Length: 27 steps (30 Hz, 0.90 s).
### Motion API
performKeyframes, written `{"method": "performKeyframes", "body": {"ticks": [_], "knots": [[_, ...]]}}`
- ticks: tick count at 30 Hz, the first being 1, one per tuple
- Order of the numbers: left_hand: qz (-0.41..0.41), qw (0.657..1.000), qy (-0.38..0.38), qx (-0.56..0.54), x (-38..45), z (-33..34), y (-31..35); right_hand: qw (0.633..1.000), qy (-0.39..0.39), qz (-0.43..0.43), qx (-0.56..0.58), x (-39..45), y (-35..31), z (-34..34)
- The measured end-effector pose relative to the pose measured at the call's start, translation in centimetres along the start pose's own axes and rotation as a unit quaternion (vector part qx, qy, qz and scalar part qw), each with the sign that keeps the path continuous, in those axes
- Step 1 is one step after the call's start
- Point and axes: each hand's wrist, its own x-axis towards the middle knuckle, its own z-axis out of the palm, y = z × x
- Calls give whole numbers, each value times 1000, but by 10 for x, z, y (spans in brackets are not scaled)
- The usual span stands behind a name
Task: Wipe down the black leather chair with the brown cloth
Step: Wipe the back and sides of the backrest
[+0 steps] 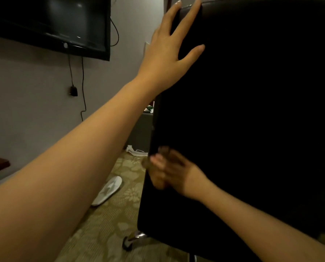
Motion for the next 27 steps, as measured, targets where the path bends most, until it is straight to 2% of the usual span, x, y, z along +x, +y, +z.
{"method": "performKeyframes", "body": {"ticks": [1,3,5,7,11,13,16,18,21,24,25,27], "knots": [[1,1000,7,3,0,2,0,998,32,55,3,16,14,-10],[2,1000,26,18,0,5,-1,988,39,147,-11,43,28,-28],[1,999,32,18,-3,9,-2,985,23,173,-6,50,18,-26],[1,999,36,18,-11,12,-3,990,-20,138,-18,38,-5,-14],[-1,999,42,-3,-58,29,-16,990,-134,14,-50,1,-39,8],[-65,996,36,-49,-93,40,-26,981,-183,-47,-53,-15,-49,10],[-205,970,-6,-129,-144,54,-35,963,-237,-108,-70,-56,-54,15],[-253,955,-43,-151,-170,65,-36,970,-211,-105,-57,-81,-51,13],[-287,935,-44,-204,-190,84,-34,973,-212,-77,-41,-88,-52,16],[-302,934,-19,-192,-194,100,-35,982,-182,-34,42,-53,-72,26],[-304,933,-15,-189,-195,102,-36,985,-170,-17,39,-37,-77,30],[-299,933,-17,-199,-196,102,-40,978,-206,-29,22,-13,-86,36]]}}
